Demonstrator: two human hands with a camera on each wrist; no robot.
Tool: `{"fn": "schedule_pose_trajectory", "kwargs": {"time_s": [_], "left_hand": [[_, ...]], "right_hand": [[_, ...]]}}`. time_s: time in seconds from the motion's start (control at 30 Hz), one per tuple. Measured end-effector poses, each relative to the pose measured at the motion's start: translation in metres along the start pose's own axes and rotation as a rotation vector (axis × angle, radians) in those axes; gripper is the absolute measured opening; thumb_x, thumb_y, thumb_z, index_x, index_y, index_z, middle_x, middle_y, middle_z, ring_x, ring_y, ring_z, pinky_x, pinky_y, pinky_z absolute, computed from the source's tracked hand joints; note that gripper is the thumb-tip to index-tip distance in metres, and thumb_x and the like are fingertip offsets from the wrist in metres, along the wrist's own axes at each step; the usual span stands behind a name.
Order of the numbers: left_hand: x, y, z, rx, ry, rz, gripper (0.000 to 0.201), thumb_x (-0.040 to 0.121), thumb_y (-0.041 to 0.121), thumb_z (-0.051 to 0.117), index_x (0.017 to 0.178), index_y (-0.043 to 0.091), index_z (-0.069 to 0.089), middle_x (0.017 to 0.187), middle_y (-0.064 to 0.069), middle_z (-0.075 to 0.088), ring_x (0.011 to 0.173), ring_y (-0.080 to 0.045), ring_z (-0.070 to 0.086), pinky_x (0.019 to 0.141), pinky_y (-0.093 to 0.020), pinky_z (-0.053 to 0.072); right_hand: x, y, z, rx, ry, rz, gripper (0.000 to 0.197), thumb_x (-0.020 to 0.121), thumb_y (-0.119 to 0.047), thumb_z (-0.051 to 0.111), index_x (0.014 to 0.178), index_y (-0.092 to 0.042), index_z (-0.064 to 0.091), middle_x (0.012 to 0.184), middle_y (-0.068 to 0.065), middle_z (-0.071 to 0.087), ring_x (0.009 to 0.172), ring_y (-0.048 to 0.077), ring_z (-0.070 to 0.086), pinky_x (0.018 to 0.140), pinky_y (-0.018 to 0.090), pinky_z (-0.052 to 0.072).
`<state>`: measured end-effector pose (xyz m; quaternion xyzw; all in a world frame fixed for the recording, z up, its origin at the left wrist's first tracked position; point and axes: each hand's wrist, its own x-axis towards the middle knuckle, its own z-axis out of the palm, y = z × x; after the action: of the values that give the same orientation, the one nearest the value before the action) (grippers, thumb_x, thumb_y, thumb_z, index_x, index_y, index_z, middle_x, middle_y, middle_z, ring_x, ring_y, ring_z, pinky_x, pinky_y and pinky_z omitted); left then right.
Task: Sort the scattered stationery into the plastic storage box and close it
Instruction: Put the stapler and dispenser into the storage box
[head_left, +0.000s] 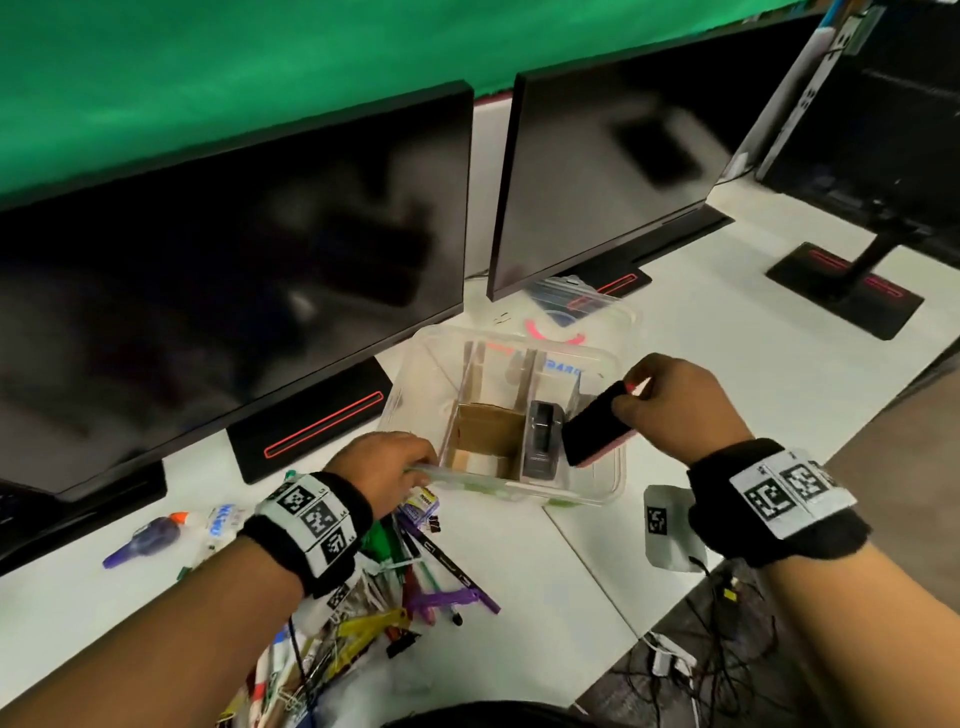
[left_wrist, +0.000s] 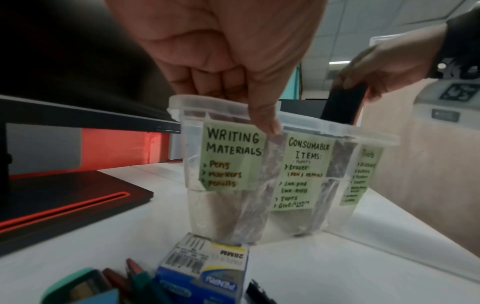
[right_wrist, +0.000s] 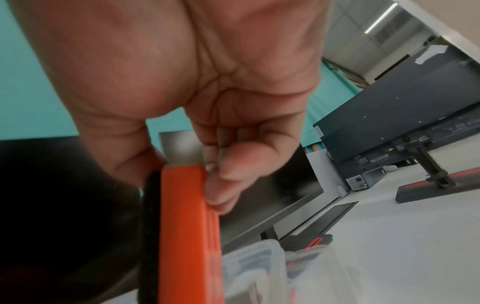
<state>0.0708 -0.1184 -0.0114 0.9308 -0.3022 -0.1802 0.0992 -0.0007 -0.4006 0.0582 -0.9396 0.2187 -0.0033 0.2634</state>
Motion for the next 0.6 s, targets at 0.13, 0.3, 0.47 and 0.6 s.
{"fn": "schedule_pose_trajectory", "kwargs": {"time_s": [0.13, 0.3, 0.47, 0.6], "left_hand": [[0.002, -0.001, 0.003, -0.018, 0.034, -0.013, 0.020, 0.091, 0.029, 0.056, 0.108, 0.024, 0.065, 0.107, 0.006, 0.066, 0.102, -0.015, 0.057, 0.089, -0.027, 0.043], [0.000, 0.002, 0.004, -0.068, 0.083, -0.027, 0.018, 0.090, 0.027, 0.059, 0.105, 0.023, 0.067, 0.103, 0.006, 0.066, 0.099, -0.014, 0.055, 0.081, -0.021, 0.037], [0.001, 0.003, 0.004, -0.111, 0.100, -0.054, 0.016, 0.087, 0.026, 0.062, 0.102, 0.022, 0.069, 0.104, 0.006, 0.067, 0.094, -0.011, 0.054, 0.076, -0.015, 0.030], [0.002, 0.004, 0.004, -0.132, 0.106, -0.065, 0.015, 0.087, 0.025, 0.063, 0.100, 0.022, 0.069, 0.103, 0.005, 0.067, 0.095, -0.013, 0.057, 0.076, -0.016, 0.033]], "right_hand": [[0.005, -0.002, 0.024, -0.156, -0.099, -0.020, 0.024, 0.083, -0.020, 0.060, 0.101, -0.005, 0.062, 0.096, 0.015, 0.067, 0.093, 0.032, 0.062, 0.066, 0.025, 0.039], [0.021, -0.001, 0.054, -0.274, -0.198, -0.072, 0.024, 0.087, -0.021, 0.057, 0.100, -0.001, 0.058, 0.104, 0.018, 0.066, 0.097, 0.032, 0.061, 0.069, 0.028, 0.041], [0.029, -0.002, 0.063, -0.281, -0.175, -0.097, 0.031, 0.089, -0.020, 0.057, 0.111, 0.001, 0.051, 0.107, 0.021, 0.065, 0.099, 0.035, 0.061, 0.078, 0.035, 0.048], [0.029, 0.001, 0.063, -0.327, -0.164, -0.085, 0.031, 0.090, -0.029, 0.056, 0.109, -0.005, 0.053, 0.107, 0.017, 0.064, 0.097, 0.034, 0.061, 0.074, 0.034, 0.047]]}}
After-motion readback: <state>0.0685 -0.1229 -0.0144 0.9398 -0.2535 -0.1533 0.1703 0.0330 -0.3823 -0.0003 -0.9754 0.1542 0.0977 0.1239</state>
